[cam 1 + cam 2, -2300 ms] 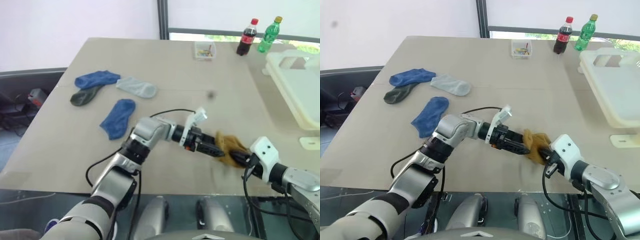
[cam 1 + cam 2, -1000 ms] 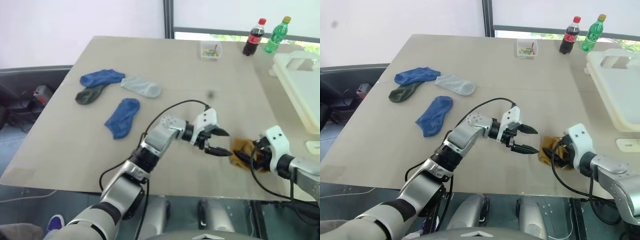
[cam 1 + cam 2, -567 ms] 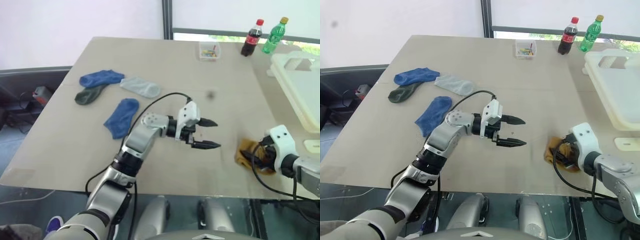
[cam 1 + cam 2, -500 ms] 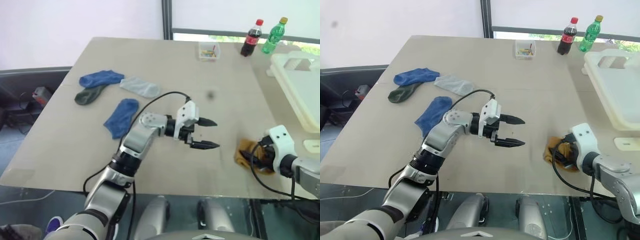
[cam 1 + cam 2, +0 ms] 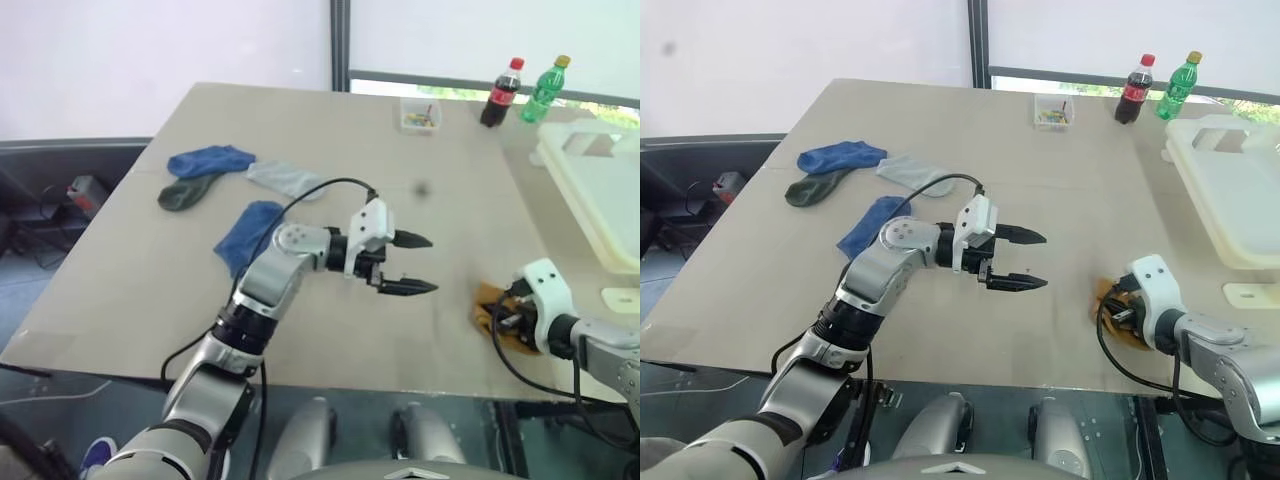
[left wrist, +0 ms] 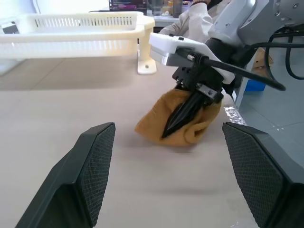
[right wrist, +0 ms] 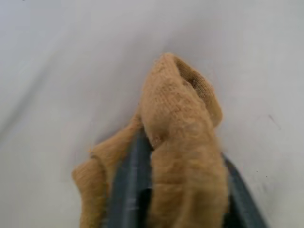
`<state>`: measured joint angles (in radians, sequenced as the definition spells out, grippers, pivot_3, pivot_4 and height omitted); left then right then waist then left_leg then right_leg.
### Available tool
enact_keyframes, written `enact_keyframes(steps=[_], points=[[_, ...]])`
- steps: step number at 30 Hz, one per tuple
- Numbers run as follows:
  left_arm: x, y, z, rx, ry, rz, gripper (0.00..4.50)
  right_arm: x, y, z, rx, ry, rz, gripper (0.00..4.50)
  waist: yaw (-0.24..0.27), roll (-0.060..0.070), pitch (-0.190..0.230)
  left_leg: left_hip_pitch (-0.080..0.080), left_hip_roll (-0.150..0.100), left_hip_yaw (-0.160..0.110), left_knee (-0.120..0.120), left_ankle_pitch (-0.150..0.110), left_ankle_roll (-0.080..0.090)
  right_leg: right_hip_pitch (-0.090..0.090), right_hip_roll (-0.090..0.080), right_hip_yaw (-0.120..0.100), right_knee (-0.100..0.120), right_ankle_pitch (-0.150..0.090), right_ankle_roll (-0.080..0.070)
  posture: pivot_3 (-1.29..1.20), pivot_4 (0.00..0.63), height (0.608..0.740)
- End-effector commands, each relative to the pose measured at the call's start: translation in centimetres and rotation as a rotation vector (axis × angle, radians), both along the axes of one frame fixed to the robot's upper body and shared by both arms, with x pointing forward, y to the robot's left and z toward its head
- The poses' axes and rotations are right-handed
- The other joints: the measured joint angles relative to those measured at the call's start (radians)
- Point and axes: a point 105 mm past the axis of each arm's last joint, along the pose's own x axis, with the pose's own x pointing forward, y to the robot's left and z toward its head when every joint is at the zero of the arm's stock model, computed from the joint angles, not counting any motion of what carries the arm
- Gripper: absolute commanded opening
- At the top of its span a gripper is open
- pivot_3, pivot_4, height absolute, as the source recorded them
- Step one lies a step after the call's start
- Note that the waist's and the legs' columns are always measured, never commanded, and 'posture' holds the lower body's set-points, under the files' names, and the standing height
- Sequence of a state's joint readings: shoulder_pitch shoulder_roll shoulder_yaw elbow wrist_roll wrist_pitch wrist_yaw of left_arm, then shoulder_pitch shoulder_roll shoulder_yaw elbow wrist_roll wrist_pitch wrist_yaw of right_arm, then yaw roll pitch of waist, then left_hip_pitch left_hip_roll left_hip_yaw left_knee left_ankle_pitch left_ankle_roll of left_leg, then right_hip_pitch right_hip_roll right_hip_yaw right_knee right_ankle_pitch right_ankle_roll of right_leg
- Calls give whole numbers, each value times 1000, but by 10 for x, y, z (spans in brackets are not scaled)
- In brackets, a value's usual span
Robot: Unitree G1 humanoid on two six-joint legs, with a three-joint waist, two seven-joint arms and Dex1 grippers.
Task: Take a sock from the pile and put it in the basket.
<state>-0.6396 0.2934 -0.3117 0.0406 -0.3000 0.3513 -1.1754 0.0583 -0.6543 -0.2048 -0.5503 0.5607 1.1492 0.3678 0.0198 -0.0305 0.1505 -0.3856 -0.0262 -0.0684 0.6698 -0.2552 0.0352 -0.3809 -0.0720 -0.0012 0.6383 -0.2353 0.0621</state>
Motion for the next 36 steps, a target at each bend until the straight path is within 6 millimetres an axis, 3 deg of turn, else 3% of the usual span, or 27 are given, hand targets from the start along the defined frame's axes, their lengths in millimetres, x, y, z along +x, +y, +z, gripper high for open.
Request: enact_keyframes(steps=[1, 4, 8, 10, 12, 14, 18, 21, 26, 27, 30, 34, 35, 36], points=[[-4, 1, 18, -69, -32, 11, 3865, 14, -1, 2, 190, -43, -121, 23, -7, 1, 1, 0, 1, 0, 0, 0, 0, 0, 0, 0, 0, -1, 1, 0, 150, 740], [-2, -1, 24, -99, -33, 32, 3865, 49, -13, 50, 321, -265, -232, 23, -23, 11, 9, 1, 2, 2, 0, 0, 0, 0, 1, 2, 0, -1, 2, 0, 150, 740], [0, -7, 31, -134, -42, 63, 3865, 88, -46, 116, 413, -511, -389, 23, -30, 26, 18, 0, 1, 9, 0, 0, 0, -7, 1, 9, 5, 0, 2, 0, 150, 740], [3, -9, 38, -162, -50, 82, 3865, 107, -71, 148, 387, -627, -501, 23, -30, 26, 18, -7, 0, 10, 0, 0, 0, -16, 2, 11, 10, 5, 2, 0, 150, 740], [12, -14, 52, -219, -81, 128, 3865, 130, -113, 182, 373, -736, -698, 23, -30, 26, 18, -15, -3, 10, -1, 1, -1, -26, 2, 11, 15, 5, 2, 0, 150, 740], [19, -20, 70, -322, -103, 171, 3865, 145, -145, 194, 295, -758, -850, 23, -24, 27, 19, -18, -5, 17, -1, 3, -3, -33, 0, 17, 18, 4, 2, 0, 150, 740], [20, -31, 91, -403, -98, 159, 3865, 162, -173, 183, 251, -697, -968, 23, -30, 27, 19, -24, -4, 21, -1, 3, -4, -34, 0, 15, 9, 5, 3, 0, 150, 740], [19, -38, 101, -426, -95, 148, 3865, 167, -180, 167, 227, -636, -996, 23, -36, 27, 19, -27, -4, 23, -3, 3, -4, -36, 0, 16, 6, 5, 3, 0, 150, 740], [19, -41, 100, -418, -114, 155, 3865, 167, -183, 143, 234, -565, -1008, 23, -36, 29, 20, -28, -3, 27, -4, 3, -3, -38, 0, 19, 5, 5, 4, 0, 150, 740], [19, -41, 100, -417, -113, 159, 3865, 166, -185, 139, 230, -553, -1018, 1080, -36, 29, 20, -28, -3, 27, -4, 3, -3, -38, 0, 19, 5, 5, 4, 0, 150, 740], [19, -41, 98, -416, -107, 171, 3865, 164, -187, 134, 221, -539, -1026, 2415, -36, 29, 20, -28, -3, 27, -3, 2, -3, -38, 0, 20, 5, 6, 5, 0, 150, 740], [21, -40, 95, -414, -97, 186, 3865, 160, -193, 138, 211, -553, -1040, 4092, -36, 29, 20, -28, -3, 28, -2, 2, -3, -38, 0, 21, 6, 7, 6, 0, 150, 740], [22, -39, 94, -413, -95, 191, 3865, 159, -193, 140, 211, -559, -1041, 4403, -36, 29, 20, -28, -3, 28, -2, 2, -3, -38, 0, 21, 6, 7, 7, 0, 150, 740], [23, -39, 93, -411, -95, 199, 3865, 160, -192, 145, 229, -582, -1029, 4403, -36, 29, 20, -28, -3, 29, -2, 2, -3, -38, 0, 22, 6, 7, 7, 0, 150, 740]])
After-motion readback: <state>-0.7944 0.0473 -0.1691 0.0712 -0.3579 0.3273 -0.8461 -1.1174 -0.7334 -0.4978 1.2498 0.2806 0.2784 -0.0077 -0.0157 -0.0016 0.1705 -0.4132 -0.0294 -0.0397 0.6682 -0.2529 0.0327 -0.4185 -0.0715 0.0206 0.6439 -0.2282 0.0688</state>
